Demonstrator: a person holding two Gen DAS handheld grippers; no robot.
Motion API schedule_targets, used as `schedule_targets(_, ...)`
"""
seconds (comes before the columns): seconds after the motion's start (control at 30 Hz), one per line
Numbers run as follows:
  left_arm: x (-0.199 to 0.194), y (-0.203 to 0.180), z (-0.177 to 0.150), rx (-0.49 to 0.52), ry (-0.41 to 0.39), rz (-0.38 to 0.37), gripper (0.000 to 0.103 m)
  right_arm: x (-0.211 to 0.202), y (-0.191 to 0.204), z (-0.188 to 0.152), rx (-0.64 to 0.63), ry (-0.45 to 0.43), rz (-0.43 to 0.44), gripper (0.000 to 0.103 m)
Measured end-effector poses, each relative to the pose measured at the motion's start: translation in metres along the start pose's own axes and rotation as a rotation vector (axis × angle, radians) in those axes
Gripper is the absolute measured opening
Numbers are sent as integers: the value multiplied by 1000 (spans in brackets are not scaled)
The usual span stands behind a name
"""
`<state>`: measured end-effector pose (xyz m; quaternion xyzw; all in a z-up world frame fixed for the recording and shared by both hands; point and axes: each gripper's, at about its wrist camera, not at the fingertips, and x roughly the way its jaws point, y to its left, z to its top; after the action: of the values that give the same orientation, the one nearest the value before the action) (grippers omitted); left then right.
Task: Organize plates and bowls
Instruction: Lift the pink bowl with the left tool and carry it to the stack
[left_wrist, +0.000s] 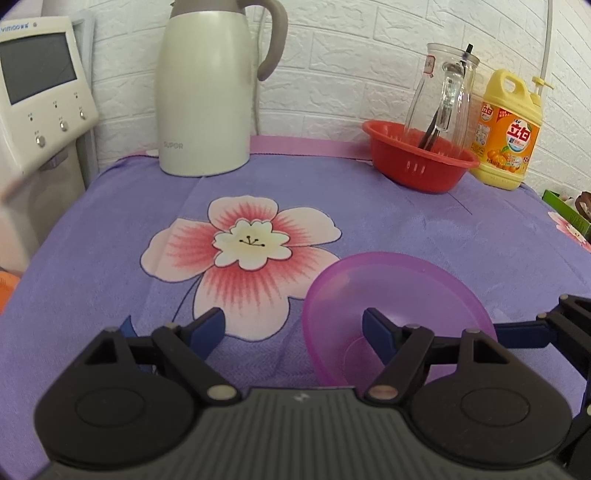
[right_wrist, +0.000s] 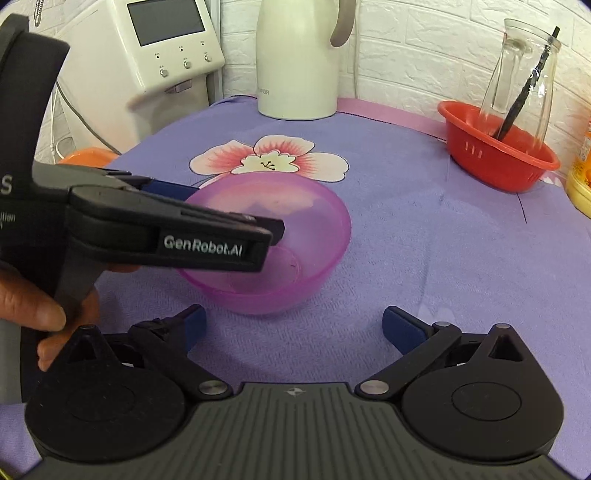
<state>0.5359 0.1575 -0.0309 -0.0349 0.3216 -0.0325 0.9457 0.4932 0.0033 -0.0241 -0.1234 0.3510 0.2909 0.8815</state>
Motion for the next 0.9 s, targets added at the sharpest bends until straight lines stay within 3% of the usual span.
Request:
schedule_targets(0.2, 2, -3, 0, 25, -5, 0, 76, 6, 2, 5, -19, -10, 15, 103)
schedule_targets(0.5, 17, -7, 10, 85, -15, -64, 73, 23, 1, 17, -33, -58, 29, 103)
schedule_targets(0.63, 21, -7, 20, 56, 16, -80, 53, 30, 1, 28, -46, -60, 7, 103)
schedule_targets(0.73, 9, -8, 21, 26, -10, -112, 53, 20, 7, 34, -126, -72, -12, 103)
schedule_targets(0.9, -36, -31, 24, 63, -84, -112, 53, -18, 9, 28, -173, -147, -12, 103)
